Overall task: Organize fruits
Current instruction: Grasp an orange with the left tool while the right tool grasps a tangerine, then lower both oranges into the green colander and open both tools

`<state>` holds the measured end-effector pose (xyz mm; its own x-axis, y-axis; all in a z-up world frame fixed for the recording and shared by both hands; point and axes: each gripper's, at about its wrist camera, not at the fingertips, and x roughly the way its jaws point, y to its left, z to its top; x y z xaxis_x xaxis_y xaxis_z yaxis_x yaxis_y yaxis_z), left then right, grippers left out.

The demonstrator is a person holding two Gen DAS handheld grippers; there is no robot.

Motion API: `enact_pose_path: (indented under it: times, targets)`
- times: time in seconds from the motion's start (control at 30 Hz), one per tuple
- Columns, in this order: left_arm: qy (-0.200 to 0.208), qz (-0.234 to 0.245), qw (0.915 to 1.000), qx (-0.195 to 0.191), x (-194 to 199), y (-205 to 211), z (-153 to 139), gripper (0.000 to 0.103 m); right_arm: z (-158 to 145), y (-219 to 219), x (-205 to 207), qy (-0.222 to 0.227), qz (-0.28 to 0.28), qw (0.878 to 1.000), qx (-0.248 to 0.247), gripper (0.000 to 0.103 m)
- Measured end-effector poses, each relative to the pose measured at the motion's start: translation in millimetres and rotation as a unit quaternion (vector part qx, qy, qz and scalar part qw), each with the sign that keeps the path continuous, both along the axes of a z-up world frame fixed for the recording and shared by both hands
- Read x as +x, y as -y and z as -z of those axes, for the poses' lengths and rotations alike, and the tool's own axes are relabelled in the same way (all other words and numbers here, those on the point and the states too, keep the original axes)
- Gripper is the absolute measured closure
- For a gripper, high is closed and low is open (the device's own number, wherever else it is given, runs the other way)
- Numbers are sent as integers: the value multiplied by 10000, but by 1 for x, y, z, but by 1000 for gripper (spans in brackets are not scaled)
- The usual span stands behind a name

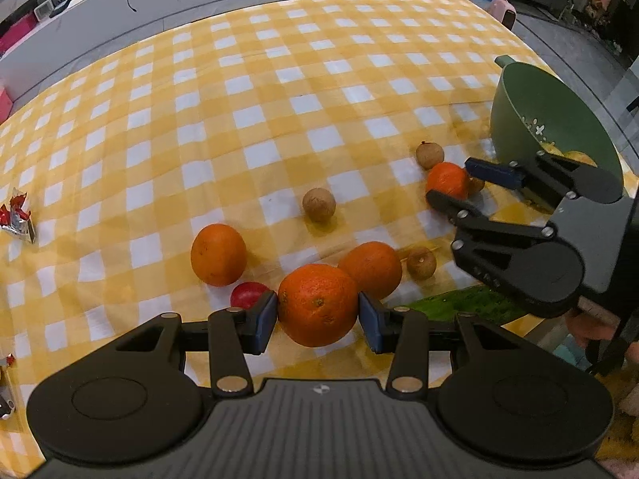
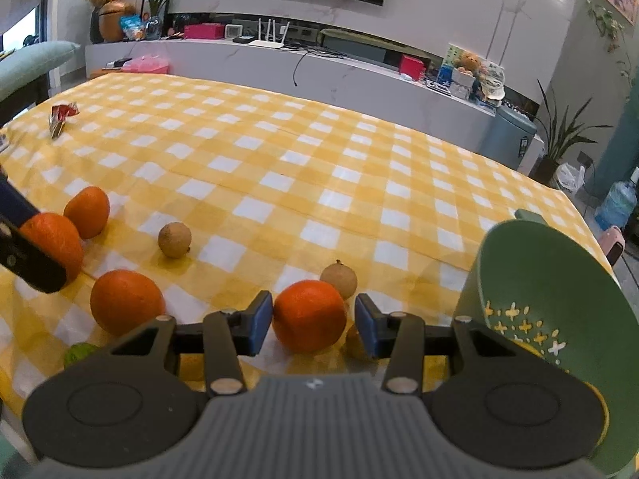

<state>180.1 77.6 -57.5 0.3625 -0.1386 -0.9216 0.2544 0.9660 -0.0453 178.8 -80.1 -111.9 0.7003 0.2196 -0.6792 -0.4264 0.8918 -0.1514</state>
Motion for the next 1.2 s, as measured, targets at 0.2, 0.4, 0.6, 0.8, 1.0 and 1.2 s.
enact_pose_path:
  times: [0.2, 0.4, 0.6, 0.8, 1.0, 1.2]
  targets:
    - [49, -83, 10000, -20, -1, 2, -7, 53, 1, 0, 0, -24, -57, 10000, -20, 64]
    - [206, -135, 9997, 0, -7, 7, -24, 53, -14, 6, -8, 94, -95, 9998, 116, 65]
    - [425, -108, 9990, -65, -20, 23, -47, 53, -43, 21, -24, 211, -183, 9987, 430, 65]
    - [690, 23, 9976, -32, -34, 49, -71, 53, -75, 45, -46, 323, -231, 9958, 824, 65]
    - [1006, 69, 9947, -189, -42, 82, -91, 53, -103, 78, -67, 467, -243, 9934, 1016, 65]
    - [1292, 132, 9899, -565, -45, 118, -104, 53, -127, 117, -85, 631, -192, 9924, 1043, 65]
